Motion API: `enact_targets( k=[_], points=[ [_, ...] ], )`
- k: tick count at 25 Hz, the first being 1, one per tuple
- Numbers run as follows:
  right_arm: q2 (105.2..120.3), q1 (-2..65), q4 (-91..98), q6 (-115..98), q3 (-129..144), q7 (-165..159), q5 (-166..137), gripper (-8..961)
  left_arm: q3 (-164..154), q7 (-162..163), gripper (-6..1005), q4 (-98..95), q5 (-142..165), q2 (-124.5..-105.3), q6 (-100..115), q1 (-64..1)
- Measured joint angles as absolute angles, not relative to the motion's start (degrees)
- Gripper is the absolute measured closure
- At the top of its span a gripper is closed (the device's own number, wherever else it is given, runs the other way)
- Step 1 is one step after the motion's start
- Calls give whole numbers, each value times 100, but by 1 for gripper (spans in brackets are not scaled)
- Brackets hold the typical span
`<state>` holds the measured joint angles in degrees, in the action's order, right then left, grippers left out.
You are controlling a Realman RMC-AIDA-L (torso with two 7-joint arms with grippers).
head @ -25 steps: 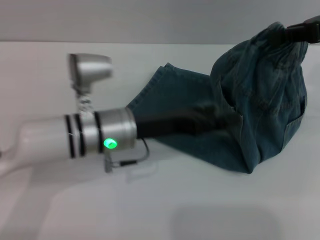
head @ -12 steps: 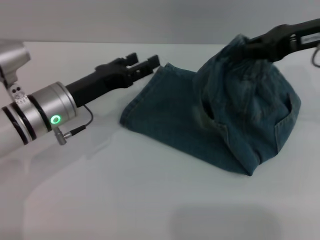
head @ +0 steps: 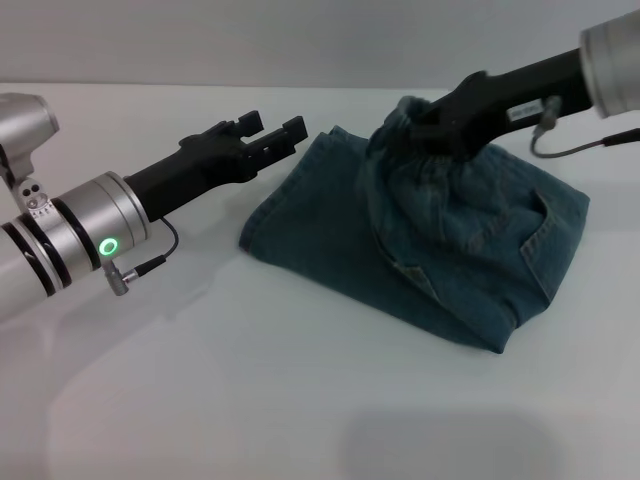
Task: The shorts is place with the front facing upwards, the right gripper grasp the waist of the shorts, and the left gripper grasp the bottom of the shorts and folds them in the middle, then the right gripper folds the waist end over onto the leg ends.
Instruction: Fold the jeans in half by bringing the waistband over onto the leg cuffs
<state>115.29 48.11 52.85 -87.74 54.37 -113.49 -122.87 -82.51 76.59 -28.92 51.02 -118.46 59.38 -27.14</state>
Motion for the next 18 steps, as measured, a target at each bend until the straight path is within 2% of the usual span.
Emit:
enact_targets(
  k=[10, 18],
  points=[
    [11828, 4942, 4792, -7922, 5987, -10744, -12280, 859, -8226, 7300, 186, -2813, 5092, -11862, 5749, -2716],
    [11877, 5173, 4345, -7095, 6561, -10734, -12241, 835, -8219, 7163, 186, -2812, 5048, -11849, 5640, -2710]
  ],
)
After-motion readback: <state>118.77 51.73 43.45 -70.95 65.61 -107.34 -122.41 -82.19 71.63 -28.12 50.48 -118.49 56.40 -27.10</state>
